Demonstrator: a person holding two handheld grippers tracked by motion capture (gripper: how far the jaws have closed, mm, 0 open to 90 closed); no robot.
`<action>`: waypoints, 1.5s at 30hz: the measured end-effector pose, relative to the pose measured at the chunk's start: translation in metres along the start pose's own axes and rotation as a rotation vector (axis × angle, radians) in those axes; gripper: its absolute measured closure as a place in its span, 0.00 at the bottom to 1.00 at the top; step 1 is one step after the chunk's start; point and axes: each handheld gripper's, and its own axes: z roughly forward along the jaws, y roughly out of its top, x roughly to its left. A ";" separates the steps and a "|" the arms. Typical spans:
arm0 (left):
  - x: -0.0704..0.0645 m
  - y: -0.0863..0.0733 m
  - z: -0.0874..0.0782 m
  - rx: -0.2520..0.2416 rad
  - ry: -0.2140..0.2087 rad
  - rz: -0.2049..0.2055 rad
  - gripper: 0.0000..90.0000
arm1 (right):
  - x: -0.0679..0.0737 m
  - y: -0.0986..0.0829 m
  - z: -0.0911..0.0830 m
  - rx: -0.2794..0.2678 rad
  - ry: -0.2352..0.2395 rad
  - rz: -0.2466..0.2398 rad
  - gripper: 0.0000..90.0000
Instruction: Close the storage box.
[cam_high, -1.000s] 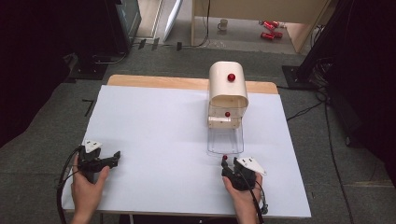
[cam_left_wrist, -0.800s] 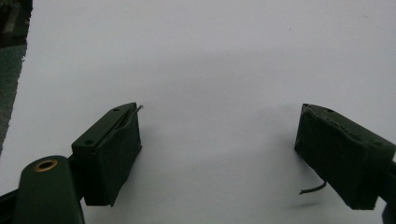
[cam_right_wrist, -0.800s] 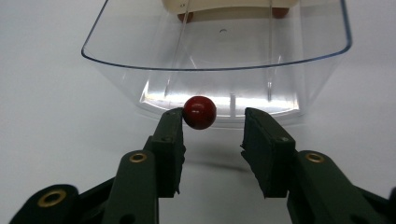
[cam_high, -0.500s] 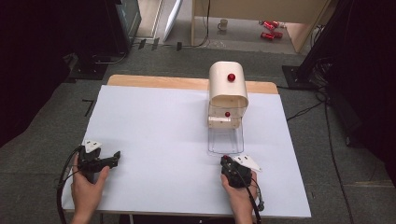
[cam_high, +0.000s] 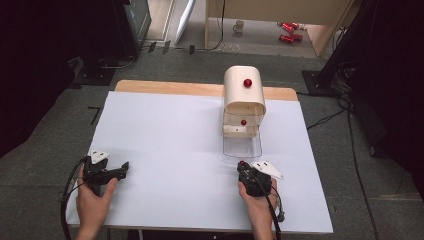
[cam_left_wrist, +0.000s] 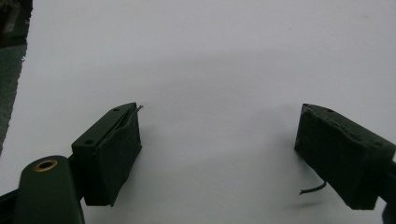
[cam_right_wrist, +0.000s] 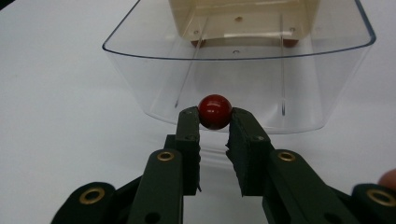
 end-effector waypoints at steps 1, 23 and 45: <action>0.000 0.000 0.000 0.000 0.000 0.000 0.16 | 0.000 0.002 0.000 -0.001 0.001 -0.001 0.84; 0.000 0.000 0.000 0.000 -0.001 -0.001 0.16 | -0.005 0.034 0.031 0.012 -0.020 -0.012 0.84; 0.000 0.000 0.000 0.000 -0.001 -0.001 0.16 | -0.010 0.051 0.058 0.037 -0.041 -0.032 0.84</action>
